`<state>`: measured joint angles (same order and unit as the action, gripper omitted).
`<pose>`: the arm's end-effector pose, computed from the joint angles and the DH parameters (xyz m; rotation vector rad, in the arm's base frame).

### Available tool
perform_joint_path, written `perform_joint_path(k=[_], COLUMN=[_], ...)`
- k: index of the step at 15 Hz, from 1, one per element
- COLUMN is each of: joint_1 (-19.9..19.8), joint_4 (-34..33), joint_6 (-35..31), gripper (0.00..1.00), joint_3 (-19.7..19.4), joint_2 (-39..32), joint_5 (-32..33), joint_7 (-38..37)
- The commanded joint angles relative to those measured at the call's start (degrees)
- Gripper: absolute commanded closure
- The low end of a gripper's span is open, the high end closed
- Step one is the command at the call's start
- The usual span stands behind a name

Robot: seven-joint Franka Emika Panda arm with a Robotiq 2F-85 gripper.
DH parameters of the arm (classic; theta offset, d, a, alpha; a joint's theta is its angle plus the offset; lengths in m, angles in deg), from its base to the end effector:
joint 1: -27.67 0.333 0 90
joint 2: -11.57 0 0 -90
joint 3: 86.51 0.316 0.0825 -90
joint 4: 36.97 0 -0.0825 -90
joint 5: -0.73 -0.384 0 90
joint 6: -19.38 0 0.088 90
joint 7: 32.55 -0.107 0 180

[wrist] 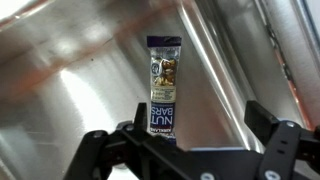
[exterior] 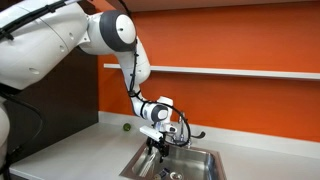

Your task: Put the chocolate bar inside the sink

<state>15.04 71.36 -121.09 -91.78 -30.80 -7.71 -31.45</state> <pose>0.5729 -0.1852 0.0972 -3.0226 0.6073 0.2577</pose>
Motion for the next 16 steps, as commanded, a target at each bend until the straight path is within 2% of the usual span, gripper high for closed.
perform_joint_path(k=[1,16], joint_1=[2.03,10.22], joint_4=[6.67,29.17], joint_6=[-1.82,-9.55], gripper=[0.0,0.0], joint_3=[-0.97,-1.93], joint_2=[5.8,22.93], joint_5=[1.56,7.63], joint_7=[-1.17,-4.62])
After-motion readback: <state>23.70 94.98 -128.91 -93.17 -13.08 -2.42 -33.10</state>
